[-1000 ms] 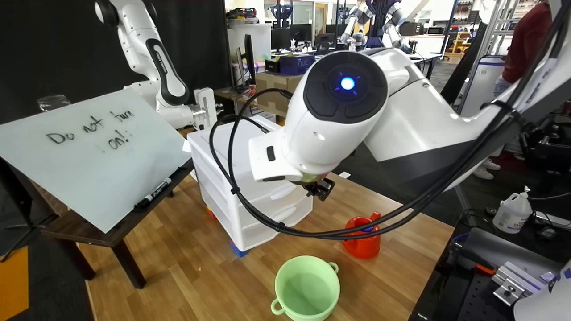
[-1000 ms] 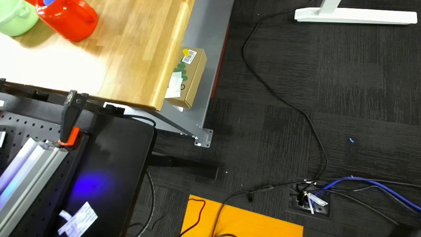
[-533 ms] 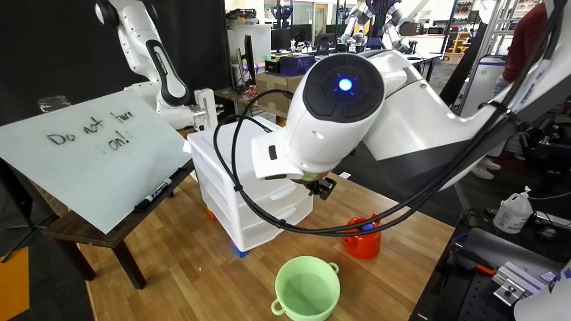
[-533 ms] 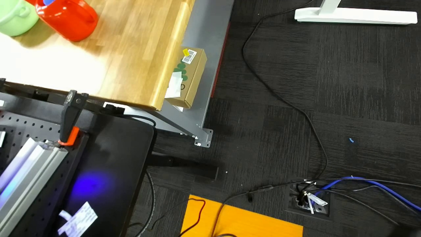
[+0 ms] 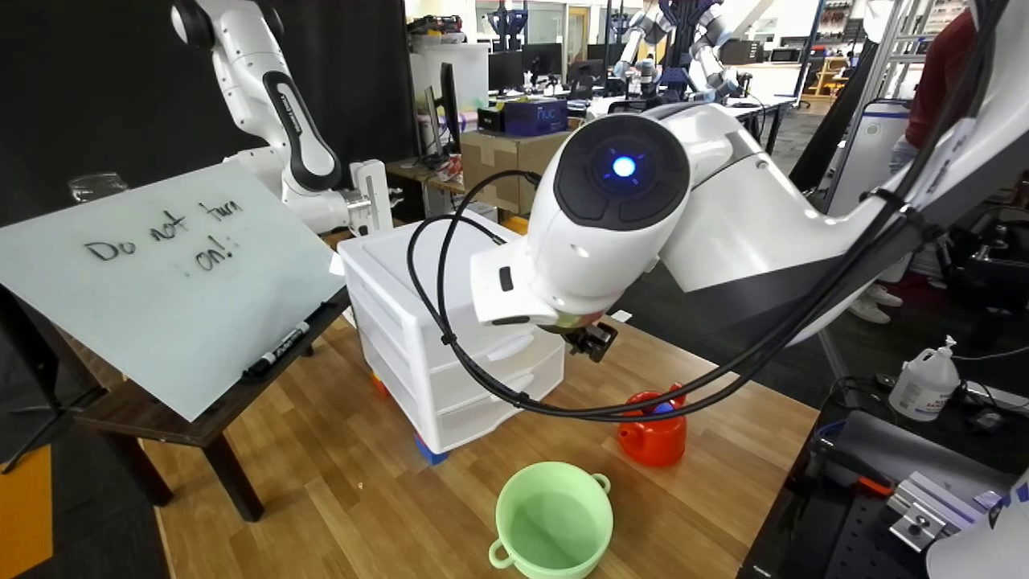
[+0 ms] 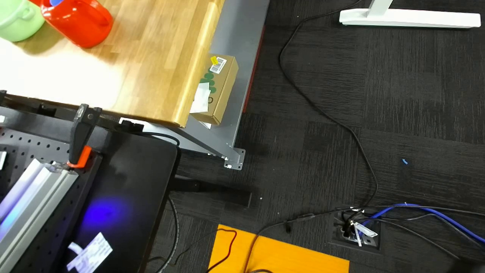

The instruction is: Open the top drawer

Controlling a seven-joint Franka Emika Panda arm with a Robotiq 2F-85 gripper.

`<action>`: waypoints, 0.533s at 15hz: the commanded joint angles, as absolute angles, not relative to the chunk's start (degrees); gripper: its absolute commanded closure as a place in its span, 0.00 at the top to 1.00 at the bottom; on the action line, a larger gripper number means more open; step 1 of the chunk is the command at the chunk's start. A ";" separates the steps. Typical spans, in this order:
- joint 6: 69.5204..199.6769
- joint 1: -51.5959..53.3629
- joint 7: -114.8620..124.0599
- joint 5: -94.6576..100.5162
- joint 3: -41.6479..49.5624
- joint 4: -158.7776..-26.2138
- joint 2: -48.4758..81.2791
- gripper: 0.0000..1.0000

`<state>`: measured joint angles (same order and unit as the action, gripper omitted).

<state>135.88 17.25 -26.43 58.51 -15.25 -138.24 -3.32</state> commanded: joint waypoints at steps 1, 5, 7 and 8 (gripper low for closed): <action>135.47 16.98 -26.18 58.02 -15.48 -138.39 -3.61 1.00; 135.22 16.99 -26.48 58.00 -15.49 -137.97 -3.71 1.00; 135.15 16.93 -26.71 58.00 -15.44 -137.50 -3.62 1.00; 135.19 16.92 -26.79 57.96 -15.41 -137.33 -3.62 1.00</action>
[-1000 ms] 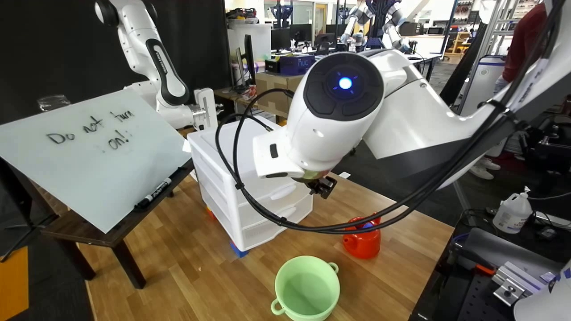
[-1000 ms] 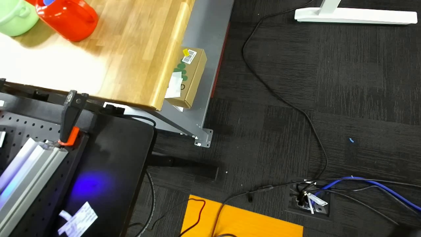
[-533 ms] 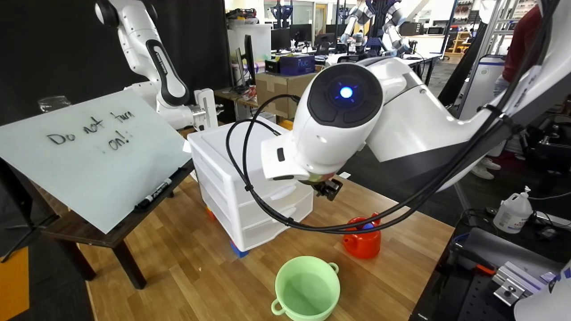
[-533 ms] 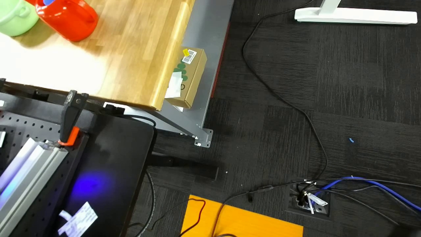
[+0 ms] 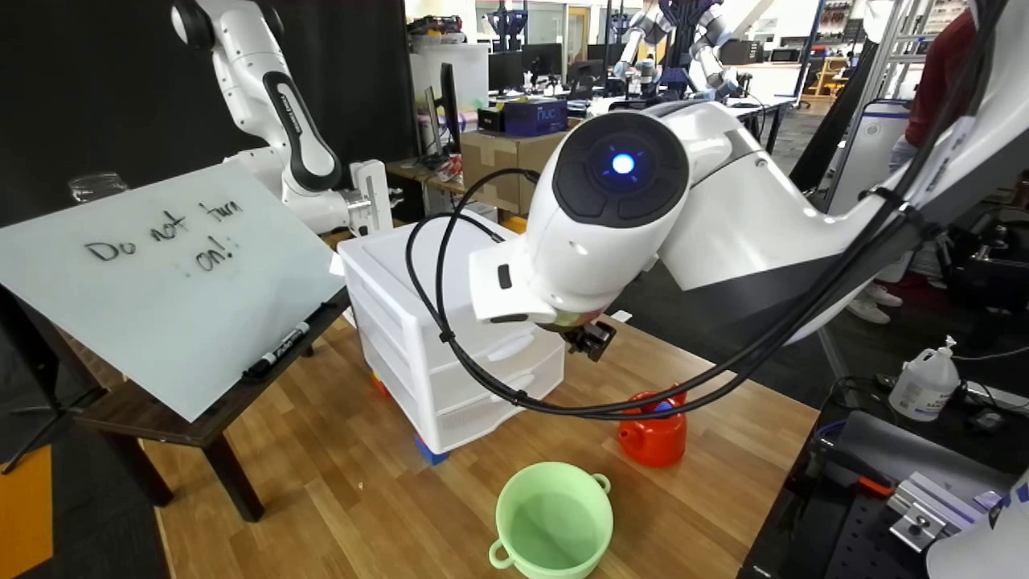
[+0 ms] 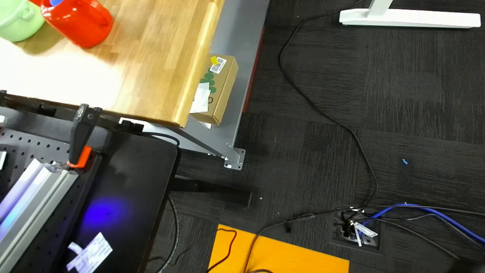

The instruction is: Open the top drawer

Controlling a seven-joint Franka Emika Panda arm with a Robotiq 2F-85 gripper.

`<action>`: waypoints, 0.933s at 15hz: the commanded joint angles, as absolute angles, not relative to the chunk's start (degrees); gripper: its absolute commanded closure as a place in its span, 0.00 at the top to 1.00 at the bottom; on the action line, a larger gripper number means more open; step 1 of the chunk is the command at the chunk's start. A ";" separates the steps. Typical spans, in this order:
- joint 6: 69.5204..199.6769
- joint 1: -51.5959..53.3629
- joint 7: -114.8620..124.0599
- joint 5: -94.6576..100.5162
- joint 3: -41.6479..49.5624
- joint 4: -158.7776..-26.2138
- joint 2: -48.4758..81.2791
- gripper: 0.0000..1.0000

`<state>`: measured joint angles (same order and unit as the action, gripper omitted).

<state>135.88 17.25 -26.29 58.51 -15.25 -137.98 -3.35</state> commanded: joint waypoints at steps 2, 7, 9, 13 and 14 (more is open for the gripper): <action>135.13 16.83 -27.12 57.65 -15.29 -136.84 -3.60 1.00; 135.17 16.53 -26.90 56.83 -14.82 -136.72 -3.26 1.00; 135.78 16.60 -26.44 57.69 -14.90 -136.97 -3.38 1.00; 135.77 16.59 -26.44 57.64 -14.89 -136.97 -3.38 1.00; 135.77 16.59 -26.44 57.64 -14.89 -136.97 -3.38 1.00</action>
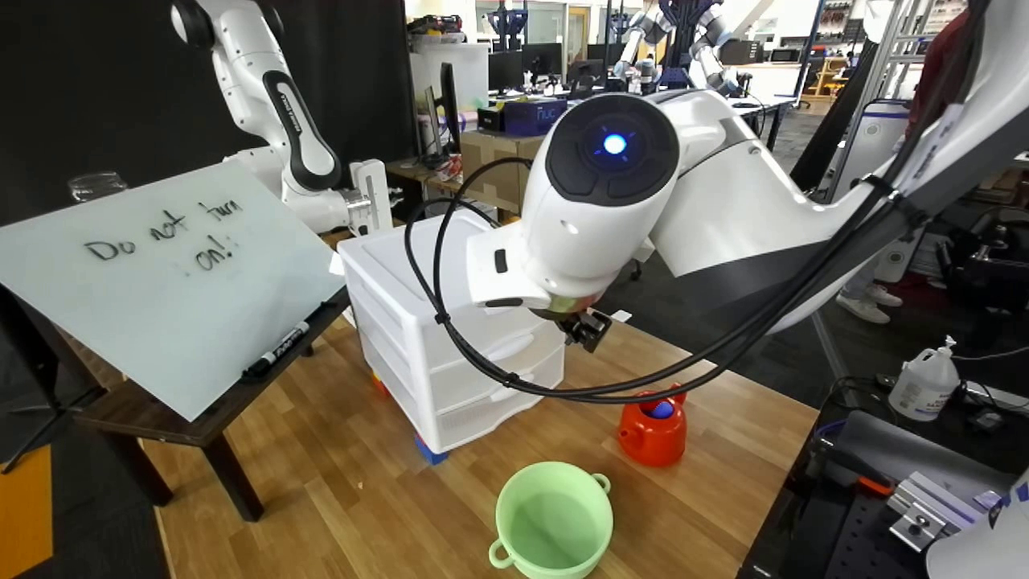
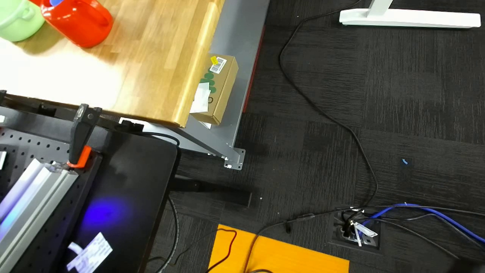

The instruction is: Open the top drawer

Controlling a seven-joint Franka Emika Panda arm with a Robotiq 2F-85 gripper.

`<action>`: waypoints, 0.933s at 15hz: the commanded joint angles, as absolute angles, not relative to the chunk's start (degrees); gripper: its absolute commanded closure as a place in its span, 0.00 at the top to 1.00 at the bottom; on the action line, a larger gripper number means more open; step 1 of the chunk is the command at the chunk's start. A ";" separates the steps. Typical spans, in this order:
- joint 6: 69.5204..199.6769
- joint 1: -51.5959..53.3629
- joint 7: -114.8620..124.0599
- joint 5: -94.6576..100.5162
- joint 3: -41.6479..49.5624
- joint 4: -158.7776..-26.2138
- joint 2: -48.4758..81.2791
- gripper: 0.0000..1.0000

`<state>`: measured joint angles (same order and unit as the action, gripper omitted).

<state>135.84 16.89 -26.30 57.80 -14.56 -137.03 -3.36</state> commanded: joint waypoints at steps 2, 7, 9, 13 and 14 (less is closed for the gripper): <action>135.76 16.59 -26.44 57.64 -14.89 -136.97 -3.38 1.00; 135.76 16.59 -26.44 57.63 -14.89 -136.97 -3.38 1.00; 135.76 16.59 -26.44 57.63 -14.89 -136.97 -3.38 1.00; 137.65 15.87 -25.81 58.92 -14.16 -137.04 -4.07 1.00; 138.26 15.61 -25.50 59.26 -13.83 -137.11 -4.37 1.00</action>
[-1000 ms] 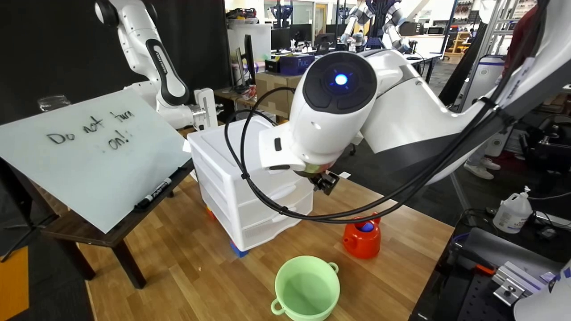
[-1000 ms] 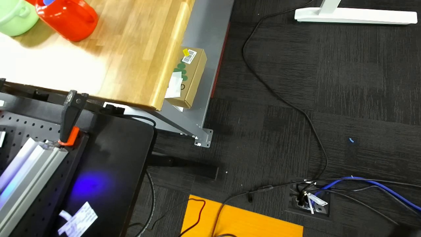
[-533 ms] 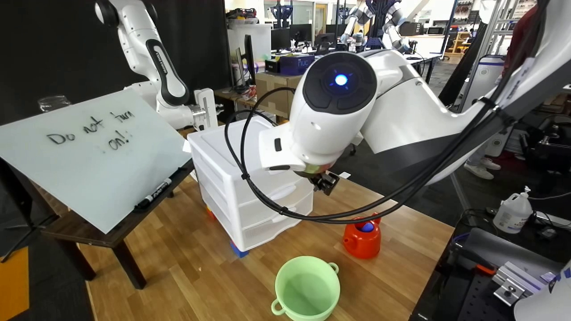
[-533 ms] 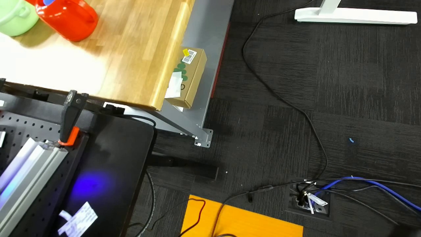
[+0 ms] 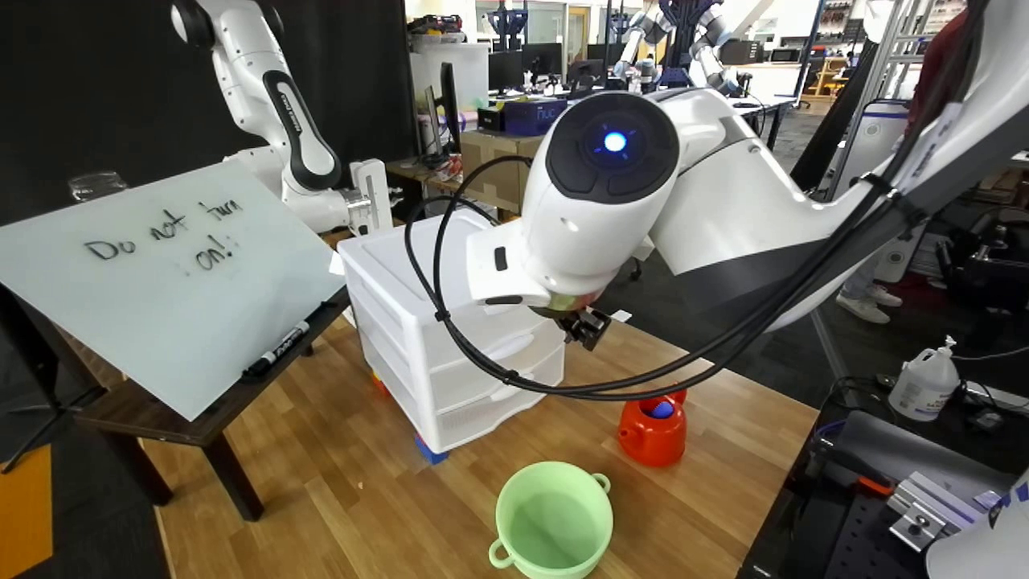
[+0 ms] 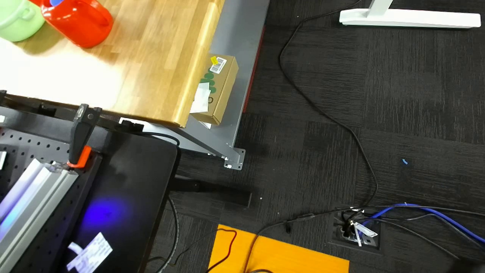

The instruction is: Open the top drawer

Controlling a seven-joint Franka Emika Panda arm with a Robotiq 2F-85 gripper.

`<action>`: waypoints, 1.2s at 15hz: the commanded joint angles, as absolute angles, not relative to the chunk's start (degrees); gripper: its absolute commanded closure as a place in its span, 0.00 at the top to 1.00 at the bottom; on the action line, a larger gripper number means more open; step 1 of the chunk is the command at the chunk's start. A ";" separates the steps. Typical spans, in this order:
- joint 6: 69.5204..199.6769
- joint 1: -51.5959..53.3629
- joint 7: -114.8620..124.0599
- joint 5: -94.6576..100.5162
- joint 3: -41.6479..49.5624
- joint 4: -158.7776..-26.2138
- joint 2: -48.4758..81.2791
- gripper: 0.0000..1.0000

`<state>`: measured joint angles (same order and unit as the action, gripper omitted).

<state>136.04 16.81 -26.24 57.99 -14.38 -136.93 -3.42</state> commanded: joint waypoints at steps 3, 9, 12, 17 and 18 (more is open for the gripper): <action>140.49 14.12 -23.65 60.74 -12.13 -137.96 -5.34 1.00; 146.80 12.61 -20.16 61.43 -10.77 -138.90 -3.68 1.00; 148.85 13.08 -18.38 62.35 -11.61 -138.64 -2.93 1.00; 149.20 13.13 -10.12 68.72 -12.39 -138.84 -3.09 1.00; 149.32 13.16 -8.38 69.53 -12.38 -139.28 -3.19 1.00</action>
